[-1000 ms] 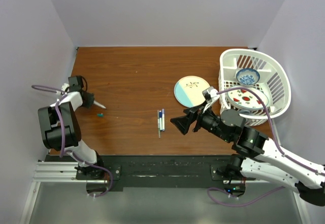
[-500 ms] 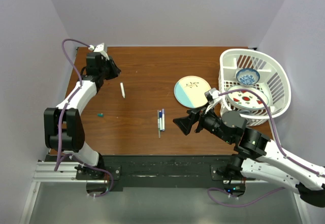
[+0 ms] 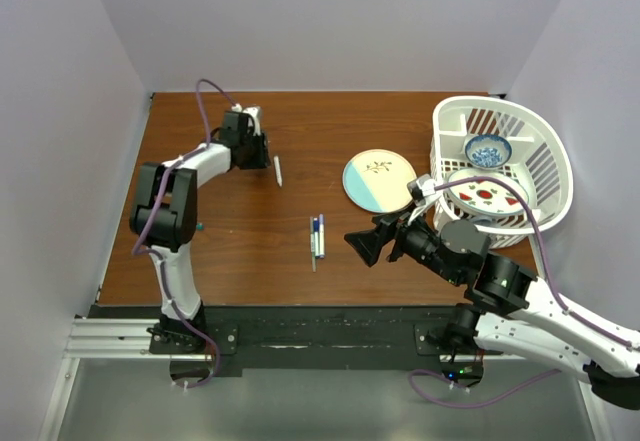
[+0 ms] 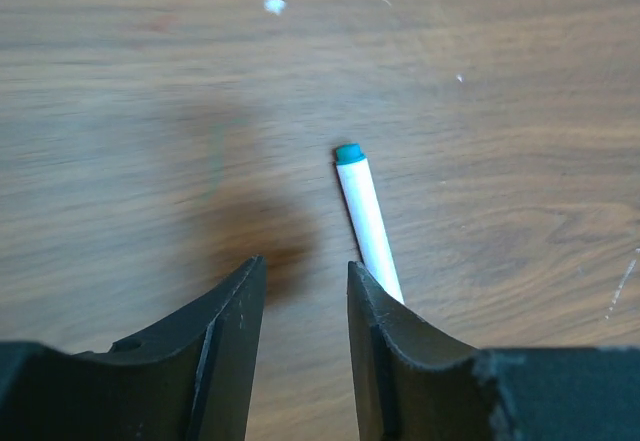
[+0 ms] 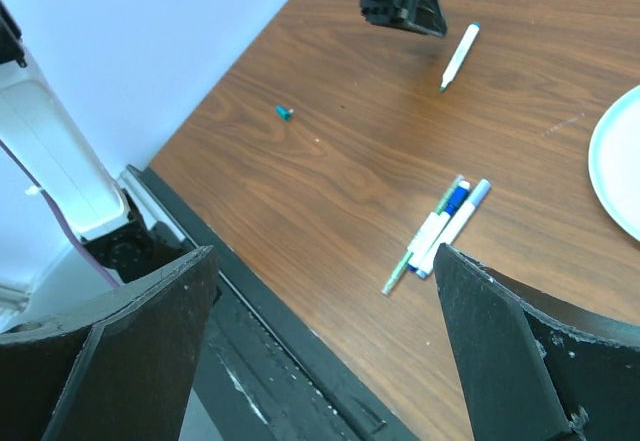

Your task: Insert the pens into the pen caps

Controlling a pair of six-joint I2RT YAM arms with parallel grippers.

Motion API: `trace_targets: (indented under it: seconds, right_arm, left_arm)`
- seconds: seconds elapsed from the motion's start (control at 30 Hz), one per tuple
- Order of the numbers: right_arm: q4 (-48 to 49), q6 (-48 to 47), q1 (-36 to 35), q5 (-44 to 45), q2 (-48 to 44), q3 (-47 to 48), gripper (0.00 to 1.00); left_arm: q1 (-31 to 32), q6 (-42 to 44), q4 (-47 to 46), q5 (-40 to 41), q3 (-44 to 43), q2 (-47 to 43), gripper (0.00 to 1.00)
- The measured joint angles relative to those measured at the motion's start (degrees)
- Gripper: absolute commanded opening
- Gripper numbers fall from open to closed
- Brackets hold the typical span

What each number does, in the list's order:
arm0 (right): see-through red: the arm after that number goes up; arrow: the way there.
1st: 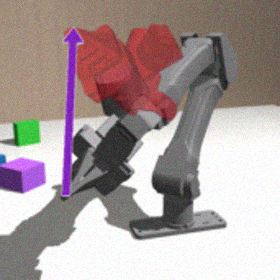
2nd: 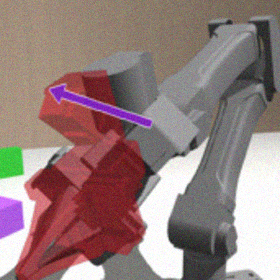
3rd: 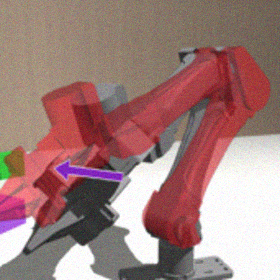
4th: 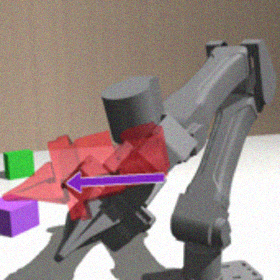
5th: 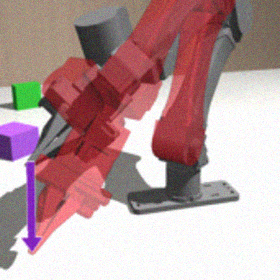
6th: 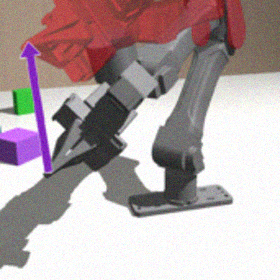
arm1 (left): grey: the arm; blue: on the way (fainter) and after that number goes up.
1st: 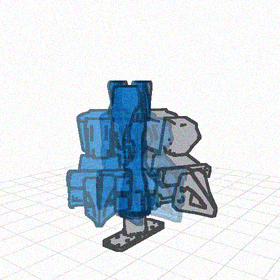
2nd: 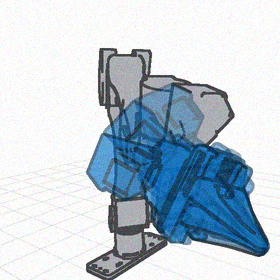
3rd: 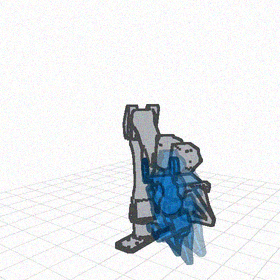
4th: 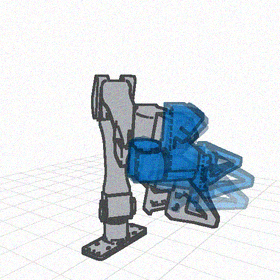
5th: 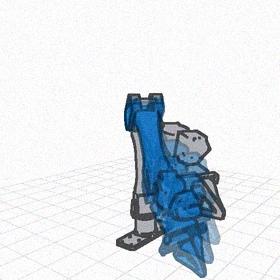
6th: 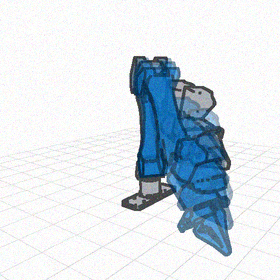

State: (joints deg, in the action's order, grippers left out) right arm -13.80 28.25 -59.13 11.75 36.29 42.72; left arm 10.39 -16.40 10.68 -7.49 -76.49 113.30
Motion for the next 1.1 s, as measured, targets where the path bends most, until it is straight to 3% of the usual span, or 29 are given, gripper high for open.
trace_targets:
  seconds: [0.33, 0.53, 0.8, 1.03, 1.1]
  right_arm:
    - [-2.1, -0.3, 0.0, 1.3, -0.5, 0.0, 0.94]
    - [-2.2, -0.4, 0.0, 2.1, -1.2, -0.3, 0.94]
    - [-3.2, -1.0, 0.0, 2.6, -2.3, -0.5, 0.94]
    - [-3.5, -1.2, 0.0, 3.2, -3.4, -0.7, 0.94]
    - [-3.4, -1.2, 0.0, 3.2, -3.4, -0.9, 0.94]
  left_arm:
    - [8.6, 0.0, 0.1, 4.3, -7.4, 7.0, 0.59]
    - [11.0, -0.5, -0.6, 5.8, -9.7, 9.5, 0.59]
    - [14.6, 0.1, 0.9, 10.4, -17.0, 14.5, 0.41]
    - [15.5, 4.7, 1.5, 11.0, -15.7, 13.6, 0.00]
    - [16.1, 8.0, 2.1, 10.7, -14.6, 12.6, 0.00]
